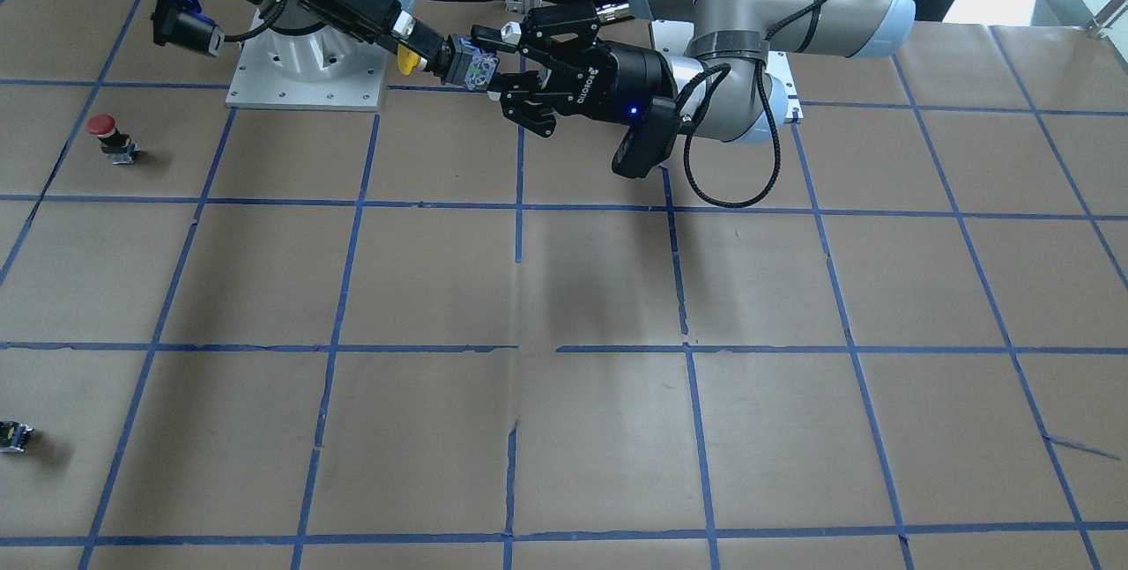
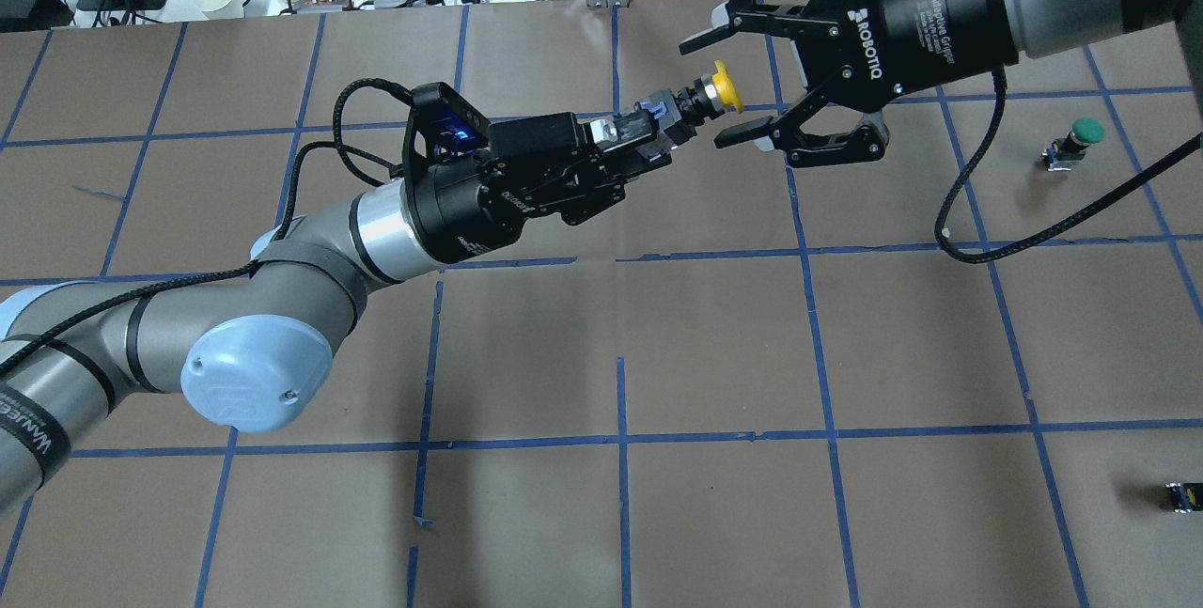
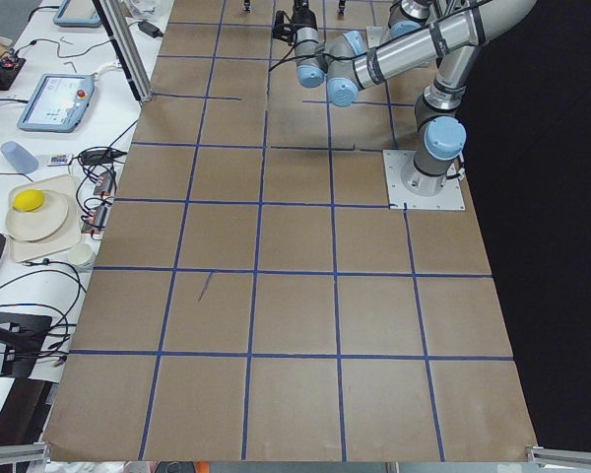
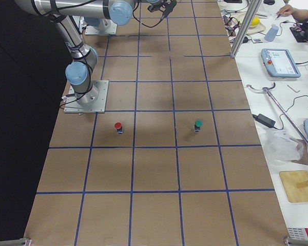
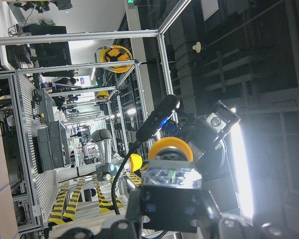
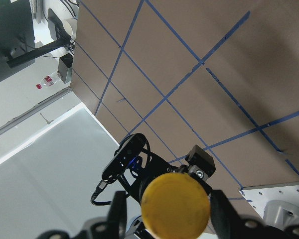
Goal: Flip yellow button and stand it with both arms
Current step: 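Grasp the yellow button's cap with the right gripper, then open the left gripper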
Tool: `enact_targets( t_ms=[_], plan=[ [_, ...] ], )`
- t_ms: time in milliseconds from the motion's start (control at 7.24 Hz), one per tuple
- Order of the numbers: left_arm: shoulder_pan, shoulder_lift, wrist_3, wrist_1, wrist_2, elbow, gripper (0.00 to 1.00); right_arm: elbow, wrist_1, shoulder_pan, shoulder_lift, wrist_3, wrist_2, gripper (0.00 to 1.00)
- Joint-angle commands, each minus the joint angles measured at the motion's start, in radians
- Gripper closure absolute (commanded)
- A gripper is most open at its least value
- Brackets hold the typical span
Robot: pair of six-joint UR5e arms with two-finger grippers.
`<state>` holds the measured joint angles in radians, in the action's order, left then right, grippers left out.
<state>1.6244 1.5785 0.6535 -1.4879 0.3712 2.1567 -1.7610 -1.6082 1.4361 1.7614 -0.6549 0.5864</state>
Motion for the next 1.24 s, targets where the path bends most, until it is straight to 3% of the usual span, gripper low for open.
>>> enact_targets(
  t_ms=[0,138,276,415,1106],
  plan=[
    [0.0,0.0,0.0,0.0,0.0,0.0,0.76,0.0,-0.001,0.0,0.001,-0.002,0.001,0.76],
    [0.0,0.0,0.0,0.0,0.0,0.0,0.75,0.0,0.002,0.0,0.001,-0.002,0.0,0.82],
    [0.0,0.0,0.0,0.0,-0.003,0.0,0.48,0.0,0.004,0.0,0.001,-0.002,0.0,0.84],
    [0.0,-0.002,-0.008,-0.002,0.0,0.0,0.01,0.0,0.005,0.0,0.001,-0.003,0.001,0.85],
    [-0.003,-0.003,-0.051,0.014,-0.017,-0.008,0.0,0.021,-0.01,-0.045,0.0,0.018,0.076,0.87]
  ],
)
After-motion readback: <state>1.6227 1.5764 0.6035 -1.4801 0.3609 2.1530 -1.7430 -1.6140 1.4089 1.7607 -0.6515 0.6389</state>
